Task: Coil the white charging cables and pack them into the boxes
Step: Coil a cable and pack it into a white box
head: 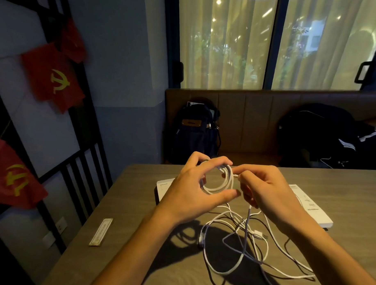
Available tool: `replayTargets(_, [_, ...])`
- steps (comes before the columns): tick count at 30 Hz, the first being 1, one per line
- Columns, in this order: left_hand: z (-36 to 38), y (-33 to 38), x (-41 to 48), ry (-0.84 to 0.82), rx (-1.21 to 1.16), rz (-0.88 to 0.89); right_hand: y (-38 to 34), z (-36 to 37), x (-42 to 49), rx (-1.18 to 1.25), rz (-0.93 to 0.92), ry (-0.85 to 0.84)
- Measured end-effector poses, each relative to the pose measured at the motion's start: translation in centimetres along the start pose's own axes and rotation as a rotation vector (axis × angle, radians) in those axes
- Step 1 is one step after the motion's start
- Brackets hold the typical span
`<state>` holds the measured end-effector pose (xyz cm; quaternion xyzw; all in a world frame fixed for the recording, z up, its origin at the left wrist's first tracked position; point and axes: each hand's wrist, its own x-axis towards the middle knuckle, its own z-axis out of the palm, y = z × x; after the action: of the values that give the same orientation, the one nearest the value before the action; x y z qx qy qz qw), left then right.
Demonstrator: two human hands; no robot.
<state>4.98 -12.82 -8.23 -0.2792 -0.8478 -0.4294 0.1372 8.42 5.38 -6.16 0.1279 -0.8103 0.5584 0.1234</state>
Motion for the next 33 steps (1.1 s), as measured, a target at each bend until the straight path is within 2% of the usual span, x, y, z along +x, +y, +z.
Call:
replayTargets(3, [-0.3,-0.3,-0.1,-0.037,0.134,0.082,-0.3,0.0,-0.1,0.005,0.013,0.011])
replayTargets(9, [-1.2,-1.2,0.2,0.052,0.137,0.086,-0.6,0.4,-0.4,-0.095,-0.030,-0.021])
replayTargets(14, [-1.6,-1.8,0.2,-0.029,0.170,0.015,-0.1,0.9,-0.5,-0.160,-0.016,-0.028])
replayTargets(27, [-1.1,-0.9,0.1,-0.045,0.083,0.155,-0.2,-0.2,-0.1,-0.008,-0.073,0.060])
replayTargets(33, [-1.7,-1.7,0.1,0.017,0.226,0.137,0.7,0.5,-0.1,-0.107,-0.053,0.023])
